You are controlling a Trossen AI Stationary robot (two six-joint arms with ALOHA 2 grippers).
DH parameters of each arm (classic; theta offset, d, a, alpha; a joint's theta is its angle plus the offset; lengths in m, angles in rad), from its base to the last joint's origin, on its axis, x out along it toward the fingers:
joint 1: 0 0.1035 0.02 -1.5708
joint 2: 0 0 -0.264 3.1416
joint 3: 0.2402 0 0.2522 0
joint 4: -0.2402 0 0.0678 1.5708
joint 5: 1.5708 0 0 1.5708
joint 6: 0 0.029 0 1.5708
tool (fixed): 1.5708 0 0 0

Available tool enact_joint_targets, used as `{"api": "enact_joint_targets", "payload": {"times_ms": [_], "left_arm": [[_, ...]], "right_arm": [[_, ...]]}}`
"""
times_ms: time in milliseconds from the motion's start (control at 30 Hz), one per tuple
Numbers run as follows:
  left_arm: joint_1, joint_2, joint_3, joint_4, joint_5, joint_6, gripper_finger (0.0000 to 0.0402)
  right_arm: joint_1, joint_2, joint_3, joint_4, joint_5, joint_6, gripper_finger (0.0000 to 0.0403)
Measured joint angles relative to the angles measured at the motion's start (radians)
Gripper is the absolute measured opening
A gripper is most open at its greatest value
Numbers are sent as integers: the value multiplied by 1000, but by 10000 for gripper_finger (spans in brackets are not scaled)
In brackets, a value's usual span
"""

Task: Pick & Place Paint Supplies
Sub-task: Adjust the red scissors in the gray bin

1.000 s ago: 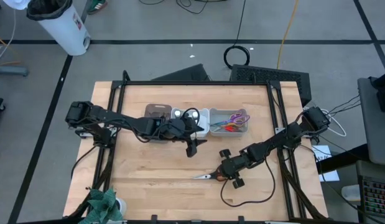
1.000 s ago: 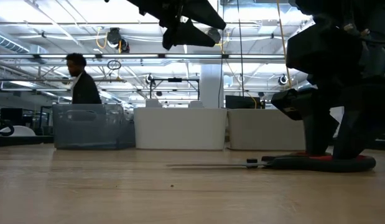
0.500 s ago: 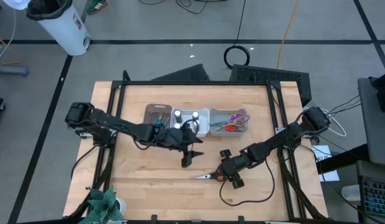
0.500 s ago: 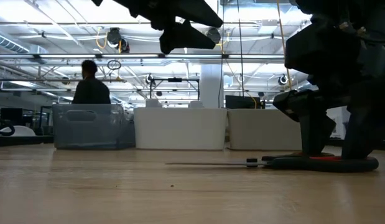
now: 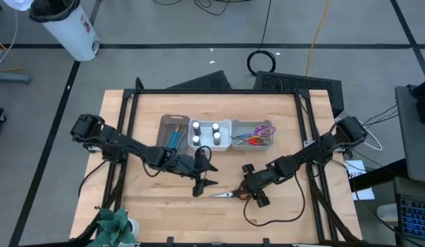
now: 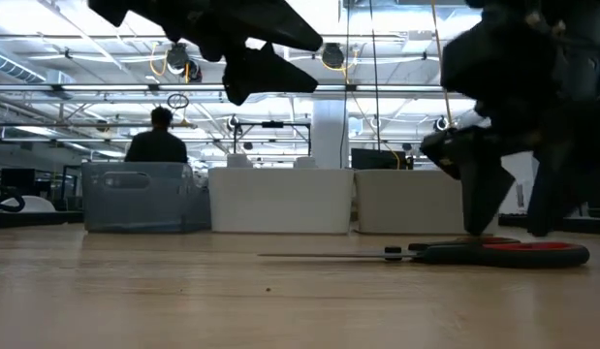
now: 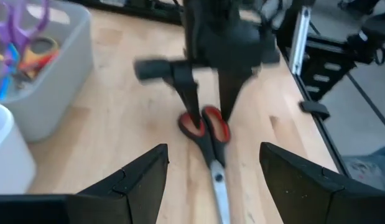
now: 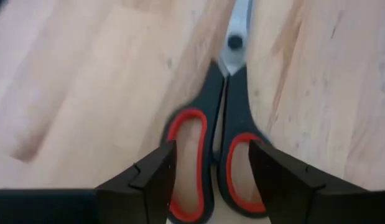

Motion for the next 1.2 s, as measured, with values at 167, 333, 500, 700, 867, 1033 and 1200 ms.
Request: {"api": "enact_joint_targets", "payload": {"times_ms": [167,333,500,700,867,1033,1200], "left_arm": [[-22,0,-15,-5,-6,-17,262],[-25,0,-15,-5,-7,-5,262],[-25,0,-15,-5,-7,-1,262],[-23,0,-15,-5,-8,19,262],[-23,0,-15,-5,-8,27,262],[-23,0,-15,-5,-8,27,262],[-23,0,-15,-5,-8,27,262]], "right_arm": [[0,-115,0,-10,5,-16,200],[-9,-294,1,-32,261,-83,197],[-77,-389,2,-71,566,-113,181],[-225,-342,2,-102,547,-101,164],[-324,-262,2,-83,491,-112,159],[-390,-206,2,-57,492,-113,159],[-433,-171,2,-57,411,-121,157]]}}
